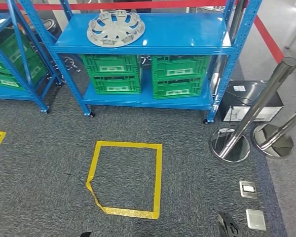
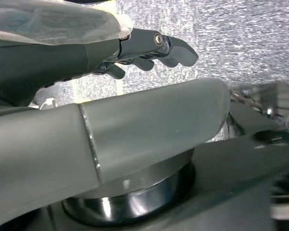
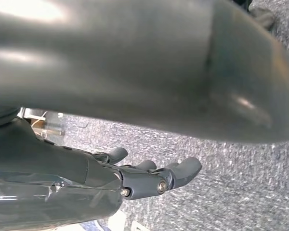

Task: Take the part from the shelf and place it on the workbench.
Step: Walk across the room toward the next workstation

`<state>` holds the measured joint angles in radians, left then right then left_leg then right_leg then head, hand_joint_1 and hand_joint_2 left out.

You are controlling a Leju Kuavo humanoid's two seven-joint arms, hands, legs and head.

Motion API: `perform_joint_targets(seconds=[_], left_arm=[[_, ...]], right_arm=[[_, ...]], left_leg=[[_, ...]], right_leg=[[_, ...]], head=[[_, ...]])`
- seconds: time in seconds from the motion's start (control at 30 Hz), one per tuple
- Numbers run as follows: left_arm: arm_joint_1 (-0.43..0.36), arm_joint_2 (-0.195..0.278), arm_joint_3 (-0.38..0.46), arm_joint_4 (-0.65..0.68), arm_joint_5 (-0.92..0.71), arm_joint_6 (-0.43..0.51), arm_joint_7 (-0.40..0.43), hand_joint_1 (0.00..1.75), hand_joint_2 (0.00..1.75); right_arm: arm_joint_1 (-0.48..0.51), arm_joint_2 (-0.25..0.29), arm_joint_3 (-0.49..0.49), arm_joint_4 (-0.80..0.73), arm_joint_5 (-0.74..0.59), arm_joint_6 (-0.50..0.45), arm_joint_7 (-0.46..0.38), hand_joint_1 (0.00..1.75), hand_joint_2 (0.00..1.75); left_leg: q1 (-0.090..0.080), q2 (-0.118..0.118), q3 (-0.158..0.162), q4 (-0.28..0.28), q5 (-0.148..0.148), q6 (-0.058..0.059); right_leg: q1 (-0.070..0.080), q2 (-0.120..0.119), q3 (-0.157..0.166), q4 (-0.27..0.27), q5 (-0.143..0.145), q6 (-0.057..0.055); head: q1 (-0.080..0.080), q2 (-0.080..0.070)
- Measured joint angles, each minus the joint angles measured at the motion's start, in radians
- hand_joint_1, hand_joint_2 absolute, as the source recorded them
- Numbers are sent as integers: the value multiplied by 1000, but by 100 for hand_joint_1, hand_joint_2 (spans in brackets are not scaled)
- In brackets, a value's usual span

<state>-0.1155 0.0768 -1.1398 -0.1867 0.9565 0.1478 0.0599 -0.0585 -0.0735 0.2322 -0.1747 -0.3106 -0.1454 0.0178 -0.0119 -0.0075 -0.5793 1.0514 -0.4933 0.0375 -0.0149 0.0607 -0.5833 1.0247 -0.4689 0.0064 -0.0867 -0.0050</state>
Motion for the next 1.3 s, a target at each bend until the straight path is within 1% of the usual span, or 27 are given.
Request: perform_joint_targets(seconds=[0.03,0.07,0.13,0.17,0.2,0.23,0.27,0.3,0.33,0.37,0.4,0.43,0.47,0.5,0.53,0.57,0.6,0.63,0.67,0.7,0.83,0.93,1.1,1.3], left_arm=[[-1,2,0,0,0,0,0,0,0],[-2,4,-1,0,0,0,0,0,0],[-4,3,-1,0,0,0,0,0,0],[-4,2,-1,0,0,0,0,0,0],[-4,1,-1,0,0,0,1,0,0],[-4,1,-1,0,0,0,1,0,0],[-3,0,-1,0,0,0,1,0,0],[-2,-1,-1,0,0,0,1,0,0],[-2,-2,-1,0,0,0,1,0,0],[-2,-4,-1,0,0,0,1,0,0],[-2,-5,-1,0,0,0,1,0,0],[-2,-6,-1,0,0,0,1,0,0],[-2,-7,-1,0,0,0,1,0,0],[-2,-8,-1,0,0,0,1,0,0],[-2,-8,-1,0,0,0,1,0,0],[-2,-8,-1,0,0,0,1,0,0],[-2,-8,-2,0,0,0,1,0,0],[-2,-8,-2,0,0,0,1,0,0],[-2,-7,-2,0,0,1,1,0,0],[-2,-7,-2,0,1,1,0,0,0],[-2,-7,-2,0,3,8,-8,0,0],[-2,-7,-2,0,4,12,-18,0,0],[-2,-7,-2,0,5,19,-18,0,0],[-2,-7,-2,0,14,29,-8,0,0]], right_arm=[[1,2,1,0,0,-1,0,0,0],[2,3,1,0,-1,-2,0,0,0],[2,3,2,0,-1,-3,0,0,0],[2,2,2,0,-1,-4,0,0,0],[2,2,2,0,-1,-4,0,0,0],[1,1,3,0,-1,-4,0,0,0],[1,1,5,0,-1,-4,0,0,0],[0,1,6,0,-1,-4,0,0,0],[0,1,8,0,-1,-4,0,0,0],[0,0,9,0,-1,-5,0,0,0],[1,0,9,0,-1,-5,0,0,0],[1,0,10,0,-1,-6,0,0,0],[0,0,10,0,-1,-6,0,0,0],[-1,-1,11,0,-1,-6,0,0,0],[-1,-1,11,0,-1,-6,0,0,0],[-2,-1,11,0,-1,-6,-1,0,0],[-2,-1,11,0,-1,-5,-1,0,0],[-1,-1,11,0,-1,-5,-2,0,0],[0,-1,11,0,-1,-4,-4,0,0],[0,-1,11,0,-2,-3,-5,0,0],[0,-1,11,0,-6,-1,-10,0,0],[0,-1,11,0,-10,-1,-10,0,0],[-1,-1,12,0,-21,-4,-17,0,0],[0,-1,17,0,-23,-6,-5,0,0]], left_leg=[[-10,-3,18,-46,16,11],[-15,-4,27,-68,21,16],[-14,1,34,-85,28,10],[-10,5,40,-97,34,5],[-6,8,46,-111,40,2],[-2,12,52,-123,46,-1],[-2,16,55,-128,48,-2],[-2,19,55,-129,49,-1],[-1,22,56,-128,48,-2],[0,24,56,-128,48,-2],[1,26,57,-126,46,-4],[4,27,57,-123,44,-7],[5,28,58,-119,41,-12],[5,29,58,-112,37,-17],[4,30,57,-107,34,-22],[2,30,55,-102,30,-23],[0,31,54,-99,29,-20],[0,31,54,-99,29,-15],[0,31,54,-99,28,-11],[1,31,55,-101,30,-10],[4,31,56,-106,33,-19],[5,31,57,-108,34,-26],[6,31,56,-108,34,-34],[5,31,56,-108,34,-35]], right_leg=[[0,2,0,-2,1,0],[-1,4,1,-5,2,2],[0,3,5,-14,5,10],[2,-4,6,-13,2,15],[4,-14,1,1,-11,19],[6,-26,-13,35,-35,23],[5,-39,-35,89,-68,27],[4,-45,-62,153,-101,31],[4,-48,-85,209,-123,35],[3,-50,-95,237,-128,38],[1,-52,-87,226,-112,42],[-1,-54,-61,178,-81,45],[-3,-59,-23,104,-46,47],[-2,-63,11,37,-22,46],[-2,-66,35,-11,-8,40],[-1,-67,46,-37,-5,33],[0,-64,48,-41,-7,26],[0,-62,48,-42,-6,22],[1,-61,48,-43,-6,21],[3,-60,48,-43,-6,20],[7,-60,48,-43,-7,14],[8,-60,47,-43,-7,11],[8,-61,48,-43,-7,10],[6,-61,48,-44,-6,9]], head=[[-1,0],[-2,0],[-4,0],[-4,0],[0,0],[5,0],[11,0],[16,0],[20,0],[23,0],[27,0],[30,0],[34,0],[38,0],[41,0],[42,0],[42,0],[41,0],[39,0],[38,0],[37,0],[37,0],[38,0],[43,0]])
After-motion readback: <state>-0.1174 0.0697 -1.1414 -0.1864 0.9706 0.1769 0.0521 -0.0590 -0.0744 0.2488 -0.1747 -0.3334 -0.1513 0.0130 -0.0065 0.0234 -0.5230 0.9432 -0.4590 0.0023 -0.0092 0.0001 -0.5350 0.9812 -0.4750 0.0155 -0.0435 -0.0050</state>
